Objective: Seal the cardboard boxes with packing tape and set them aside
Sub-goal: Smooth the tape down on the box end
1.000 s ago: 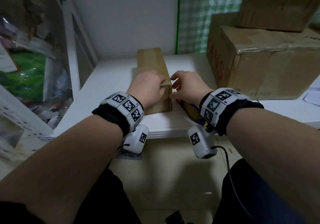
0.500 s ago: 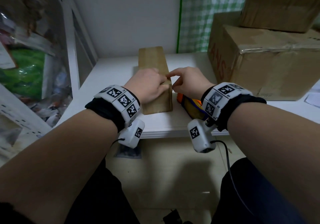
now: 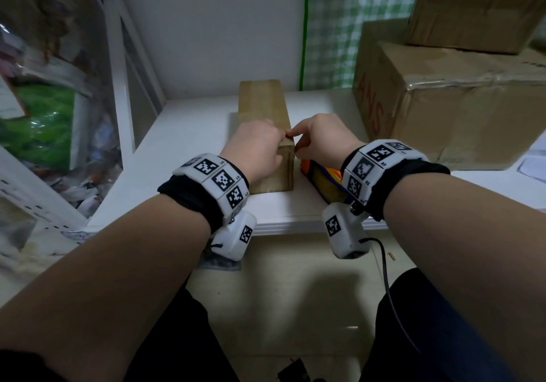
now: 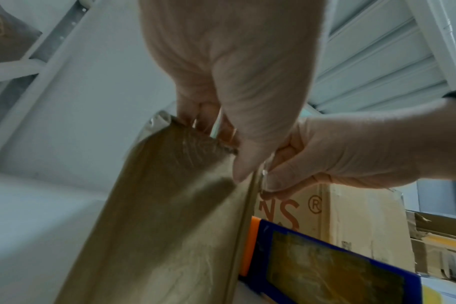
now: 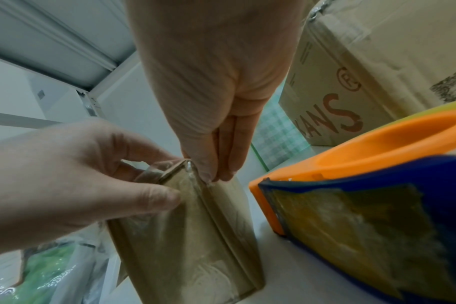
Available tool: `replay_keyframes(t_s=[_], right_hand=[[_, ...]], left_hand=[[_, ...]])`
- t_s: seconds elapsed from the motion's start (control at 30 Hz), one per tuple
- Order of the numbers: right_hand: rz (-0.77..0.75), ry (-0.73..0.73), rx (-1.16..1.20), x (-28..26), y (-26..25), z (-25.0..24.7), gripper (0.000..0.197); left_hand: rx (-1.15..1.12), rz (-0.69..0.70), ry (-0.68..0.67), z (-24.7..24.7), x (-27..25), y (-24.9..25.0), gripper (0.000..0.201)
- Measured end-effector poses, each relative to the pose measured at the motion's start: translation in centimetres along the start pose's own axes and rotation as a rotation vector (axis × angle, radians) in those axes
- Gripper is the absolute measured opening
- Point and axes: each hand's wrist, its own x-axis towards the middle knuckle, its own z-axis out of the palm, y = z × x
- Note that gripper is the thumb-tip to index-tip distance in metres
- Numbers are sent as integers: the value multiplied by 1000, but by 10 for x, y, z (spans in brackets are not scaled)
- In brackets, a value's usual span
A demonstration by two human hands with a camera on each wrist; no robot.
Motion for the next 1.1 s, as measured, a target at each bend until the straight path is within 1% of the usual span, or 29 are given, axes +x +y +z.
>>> replay_keyframes(t_s=[0.07, 0.13, 0.33, 0.4, 0.47, 0.53, 0.6, 0.73, 0.83, 0.97, 1.1], right_hand=[[-12, 2, -12, -1, -1, 0, 41], [-18, 0, -15, -1, -1, -1, 40], [-18, -18, -34, -1, -3, -4, 43], [-12, -17, -33, -1, -3, -4, 44], [-7, -18, -23, -1, -1, -3, 45], [-6, -23, -23, -1, 0, -3, 45], [-16, -18, -38, -1, -1, -2, 43], [-51, 2, -66, -1, -4, -2, 41], [-64, 11, -91, -1, -3, -1, 39], [-72, 36, -104, -1, -3, 1, 36], [-96, 42, -140, 1, -5, 3, 32]], left_hand=[[1, -23, 52, 3, 0, 3, 35], [-4, -32, 65, 4, 2, 5, 39], [-26, -21, 33, 4, 5, 1, 57], [-29, -10, 12, 2, 6, 0, 61], [-24, 3, -4, -2, 7, -1, 56], [-47, 15, -9, -4, 6, -3, 45], [-66, 19, 6, -2, 4, -6, 38], [-98, -20, 63, 2, 2, -4, 34], [-131, -21, 87, 3, 3, 0, 30], [-143, -5, 93, 1, 3, -1, 25], [-134, -6, 72, 1, 3, -3, 26]])
